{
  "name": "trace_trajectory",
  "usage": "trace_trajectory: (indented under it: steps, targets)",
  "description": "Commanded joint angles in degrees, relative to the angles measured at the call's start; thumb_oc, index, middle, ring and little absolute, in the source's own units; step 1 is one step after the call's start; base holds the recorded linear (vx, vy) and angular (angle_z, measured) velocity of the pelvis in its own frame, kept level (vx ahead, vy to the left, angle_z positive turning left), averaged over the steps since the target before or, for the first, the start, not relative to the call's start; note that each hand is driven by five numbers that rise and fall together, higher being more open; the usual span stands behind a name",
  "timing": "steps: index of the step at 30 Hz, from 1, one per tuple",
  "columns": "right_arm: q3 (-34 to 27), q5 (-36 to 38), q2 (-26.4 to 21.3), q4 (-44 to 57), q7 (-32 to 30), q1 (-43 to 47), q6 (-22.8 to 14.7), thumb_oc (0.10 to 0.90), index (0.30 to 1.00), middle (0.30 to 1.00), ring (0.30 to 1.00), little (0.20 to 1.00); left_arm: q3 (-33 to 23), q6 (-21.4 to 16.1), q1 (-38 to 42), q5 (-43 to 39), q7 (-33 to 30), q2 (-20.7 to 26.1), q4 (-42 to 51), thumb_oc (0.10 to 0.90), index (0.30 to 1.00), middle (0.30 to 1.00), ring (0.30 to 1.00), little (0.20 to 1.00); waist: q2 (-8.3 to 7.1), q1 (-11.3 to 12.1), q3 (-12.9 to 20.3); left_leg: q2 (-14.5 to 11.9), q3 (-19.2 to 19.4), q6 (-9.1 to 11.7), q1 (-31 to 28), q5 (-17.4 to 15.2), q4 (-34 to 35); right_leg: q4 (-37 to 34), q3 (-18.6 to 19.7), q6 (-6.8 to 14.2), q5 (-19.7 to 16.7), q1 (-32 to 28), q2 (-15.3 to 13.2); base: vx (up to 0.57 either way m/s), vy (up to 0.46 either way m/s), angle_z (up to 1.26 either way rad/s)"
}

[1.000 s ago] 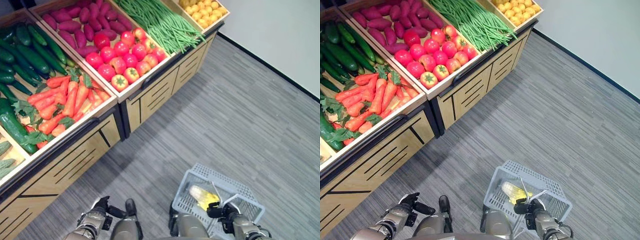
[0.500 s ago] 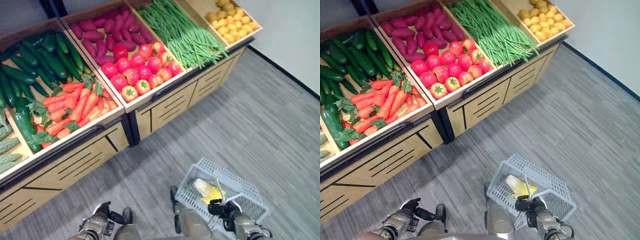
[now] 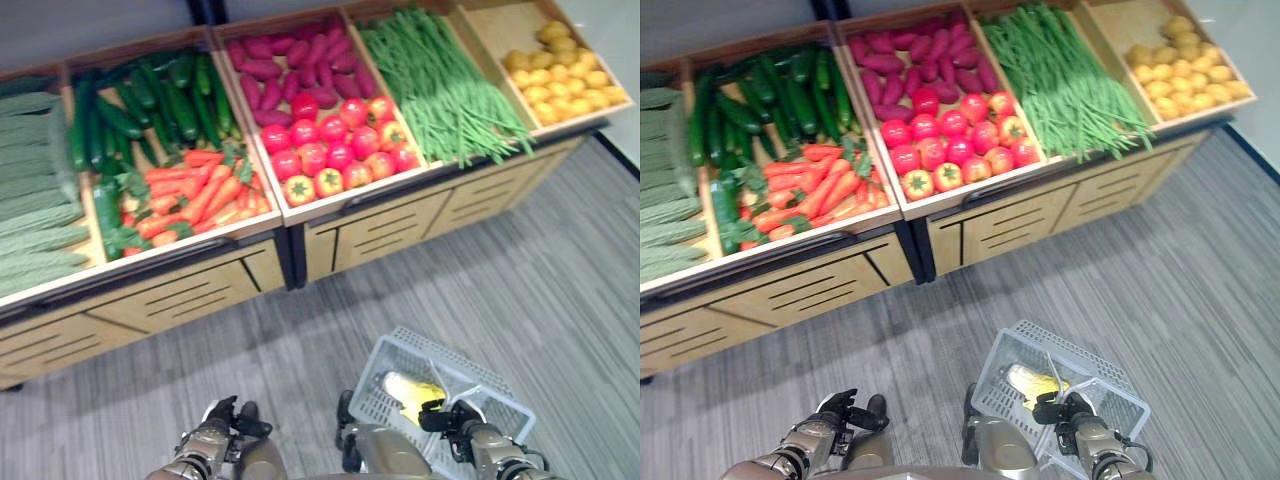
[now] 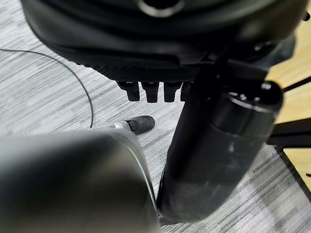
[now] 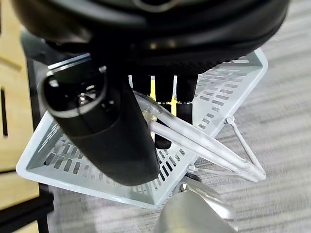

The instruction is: Get the vegetables into the basket

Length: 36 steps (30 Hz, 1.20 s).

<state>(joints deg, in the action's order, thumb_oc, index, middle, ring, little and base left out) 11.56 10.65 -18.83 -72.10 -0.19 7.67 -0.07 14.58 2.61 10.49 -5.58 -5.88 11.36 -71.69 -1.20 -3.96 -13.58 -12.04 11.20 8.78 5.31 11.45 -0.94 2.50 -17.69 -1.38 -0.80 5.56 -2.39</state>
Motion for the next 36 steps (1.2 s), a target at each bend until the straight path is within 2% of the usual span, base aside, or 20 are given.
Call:
trace_trajectory:
  steps: [1, 12, 16, 18, 19, 20, 21, 24, 27, 28, 32, 36]
  targets:
    - [1.9, -3.9, -0.6, -2.8, 0.3, -5.6, 2.6, 0.400, 0.300, 0.300, 0.300, 0.300, -0.1, 0.3, -0.4, 1.5, 0.4, 1.2, -1.6, 0.900, 1.000, 1.000, 1.000, 1.000, -1.15, -2.0, 1.2, 1.5, 1.3, -1.8, -2.8, -8.0, 0.5, 5.6, 8.7, 9.2, 1.2, 3.2, -5.7, 0.03, 0.021, 0.38]
    - [3.9, -4.8, 1.3, -2.0, -0.1, -4.4, 2.3, 0.400, 0.300, 0.300, 0.300, 0.300, -0.4, -0.1, -1.0, 1.9, -0.7, 3.2, -0.7, 0.900, 1.000, 1.000, 1.000, 1.000, -2.91, -0.2, 1.8, 4.0, 0.8, -3.5, -4.6, -11.3, 0.3, 2.8, 11.8, 10.7, -1.0, 1.8, -7.0, 0.01, 0.074, -0.21]
    - [3.5, -4.6, 0.6, 0.4, -0.6, -3.9, 1.8, 0.400, 0.300, 0.300, 0.300, 0.300, -0.1, -2.0, -1.4, -0.7, -1.0, 5.0, 9.5, 0.900, 1.000, 1.000, 1.000, 1.000, -3.16, 0.2, 1.3, 4.7, 0.3, -3.7, -4.7, -11.6, 0.3, 2.5, 12.6, 11.3, -1.8, 2.1, -7.2, -0.03, 0.060, -0.04]
    - [2.7, -5.0, -0.1, 1.7, -0.4, -4.3, 1.7, 0.400, 0.300, 0.300, 0.300, 0.300, -0.5, -2.8, -3.4, -2.8, -0.3, 6.4, 18.5, 0.900, 1.000, 1.000, 1.000, 1.000, -3.08, 0.4, 1.3, 4.9, 0.1, -3.8, -5.0, -11.6, 0.5, 2.4, 12.4, 11.4, -2.0, 1.9, -7.4, -0.01, 0.019, -0.01]
    - [2.7, -5.0, -0.1, 1.7, -0.4, -4.4, 1.7, 0.400, 0.300, 0.300, 0.300, 0.300, -0.5, -2.6, -3.6, -2.8, -0.3, 6.5, 18.8, 0.900, 1.000, 1.000, 1.000, 1.000, -3.10, 0.4, 1.3, 4.9, 0.1, -3.8, -5.0, -11.6, 0.6, 2.4, 12.4, 11.4, -1.9, 1.8, -7.4, 0.00, 0.000, 0.00]
    - [2.0, -5.1, -0.6, 2.5, -0.3, -5.0, 1.7, 0.400, 0.300, 0.300, 0.300, 0.300, -0.9, -2.8, -5.3, -4.3, 0.4, 7.2, 24.3, 0.900, 1.000, 1.000, 1.000, 1.000, -2.95, 0.5, 1.4, 5.0, -0.1, -3.8, -5.2, -11.6, 0.7, 2.3, 12.1, 11.6, -2.0, 1.7, -7.5, 0.03, 0.038, 0.02]
    - [-0.3, -5.7, -1.7, 4.1, 0.3, -6.5, 1.8, 0.400, 0.300, 0.300, 0.300, 0.300, -3.5, -3.6, -10.6, -6.9, 1.6, 9.7, 39.6, 0.900, 1.000, 1.000, 1.000, 1.000, -2.58, 0.8, 1.9, 5.1, -0.5, -3.6, -5.8, -11.5, 1.4, 1.8, 11.5, 11.7, -2.0, 0.9, -7.8, 0.04, 0.042, 0.02]
    - [-2.3, -6.1, -2.6, 4.9, 0.7, -8.0, 1.6, 0.400, 0.300, 0.300, 0.300, 0.300, -7.6, -4.2, -14.6, -7.6, 2.1, 12.4, 52.8, 0.900, 1.000, 1.000, 1.000, 1.000, -2.11, 1.0, 2.6, 5.1, -0.8, -3.5, -6.5, -11.6, 1.8, 0.9, 11.0, 11.8, -2.1, 0.0, -8.0, 0.03, 0.017, 0.09]
    - [-3.0, -6.3, -2.6, 5.2, 1.0, -8.7, 1.5, 0.400, 0.300, 0.300, 0.300, 0.300, -10.7, -4.6, -15.9, -6.9, 1.6, 13.9, 59.3, 0.900, 1.000, 1.000, 1.000, 1.000, -1.81, 1.2, 2.9, 5.1, -0.9, -3.3, -6.8, -11.7, 2.1, 0.1, 10.8, 11.8, -2.1, -0.5, -7.9, 0.01, -0.005, 0.11]
    - [-3.1, -6.5, -2.8, 5.4, 1.1, -9.1, 1.3, 0.400, 0.300, 0.300, 0.300, 0.300, -13.1, -5.7, -15.9, -6.8, 0.6, 15.1, 64.1, 0.900, 1.000, 1.000, 1.000, 1.000, -1.45, 1.3, 3.1, 5.1, -1.0, -3.1, -7.0, -11.6, 2.2, -0.4, 10.9, 11.8, -2.3, -0.6, -7.8, 0.00, 0.000, 0.00]
    - [-3.1, -6.3, -3.0, 5.2, 1.0, -9.5, 1.2, 0.400, 0.300, 0.300, 0.300, 0.300, -18.9, -7.2, -14.5, -5.6, -3.2, 17.3, 72.4, 0.900, 1.000, 1.000, 1.000, 1.000, -0.04, 1.2, 3.3, 4.7, -0.4, -2.4, -7.2, -10.7, 3.7, -2.2, 11.4, 11.7, -3.1, -0.5, -7.2, 0.00, -0.032, -0.08]
    - [-2.5, -6.2, -3.4, 4.0, 0.3, -9.2, 0.9, 0.400, 0.300, 0.300, 0.300, 0.300, -21.4, -7.7, -8.9, 0.4, -8.2, 20.1, 73.3, 0.900, 1.000, 1.000, 1.000, 1.000, 1.49, 0.4, 3.9, 4.2, 0.4, -1.7, -6.9, -9.6, 5.1, -4.2, 11.7, 11.7, -3.9, -0.1, -6.6, 0.00, -0.024, -0.11]
